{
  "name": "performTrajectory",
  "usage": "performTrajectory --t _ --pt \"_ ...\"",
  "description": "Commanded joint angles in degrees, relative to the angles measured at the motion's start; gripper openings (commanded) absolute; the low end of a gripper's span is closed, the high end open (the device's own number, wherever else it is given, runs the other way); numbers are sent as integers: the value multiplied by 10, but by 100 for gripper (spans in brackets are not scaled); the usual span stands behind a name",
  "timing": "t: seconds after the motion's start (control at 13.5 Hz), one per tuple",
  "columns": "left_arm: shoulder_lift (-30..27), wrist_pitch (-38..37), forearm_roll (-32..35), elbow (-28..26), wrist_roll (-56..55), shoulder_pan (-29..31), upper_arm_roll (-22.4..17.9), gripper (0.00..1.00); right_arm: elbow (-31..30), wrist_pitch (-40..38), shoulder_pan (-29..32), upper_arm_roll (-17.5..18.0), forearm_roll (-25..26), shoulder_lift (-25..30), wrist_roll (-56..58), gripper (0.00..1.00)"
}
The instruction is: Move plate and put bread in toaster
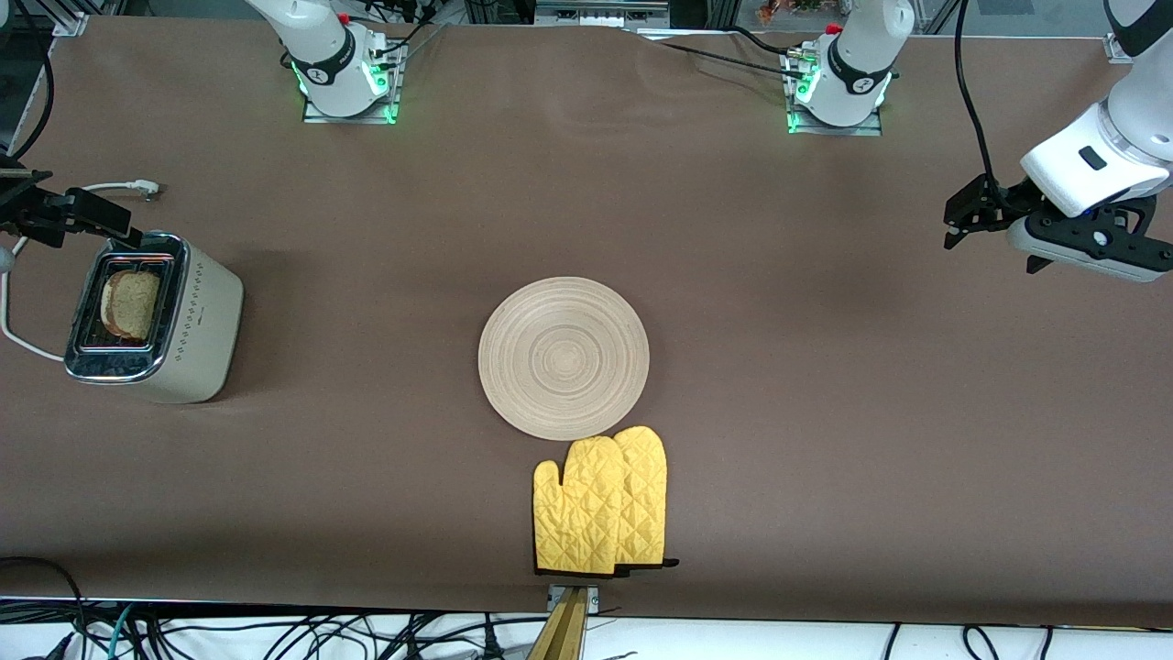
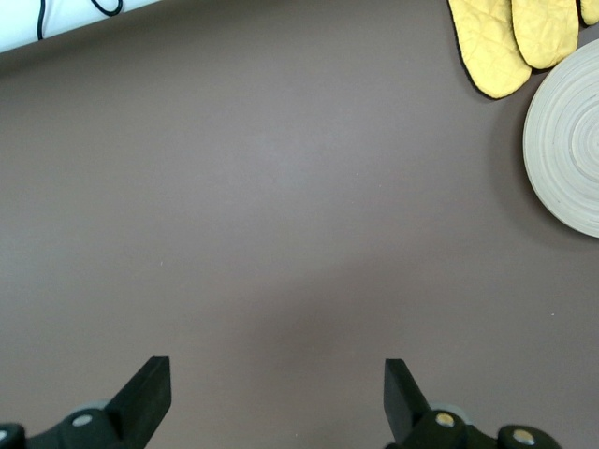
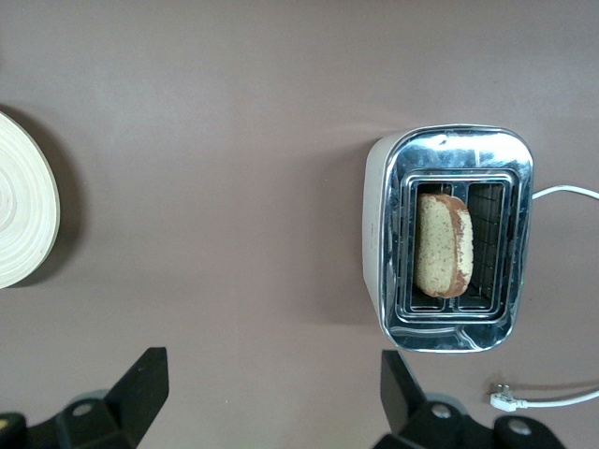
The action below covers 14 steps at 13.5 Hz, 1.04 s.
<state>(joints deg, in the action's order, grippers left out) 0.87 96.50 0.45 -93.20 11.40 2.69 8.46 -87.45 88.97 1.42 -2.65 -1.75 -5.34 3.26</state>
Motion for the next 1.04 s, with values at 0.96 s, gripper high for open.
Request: performTrajectory --t 0.96 --pt "8 -13 -4 26 4 -1 0 100 9 -18 13 11 8 -3 -8 100"
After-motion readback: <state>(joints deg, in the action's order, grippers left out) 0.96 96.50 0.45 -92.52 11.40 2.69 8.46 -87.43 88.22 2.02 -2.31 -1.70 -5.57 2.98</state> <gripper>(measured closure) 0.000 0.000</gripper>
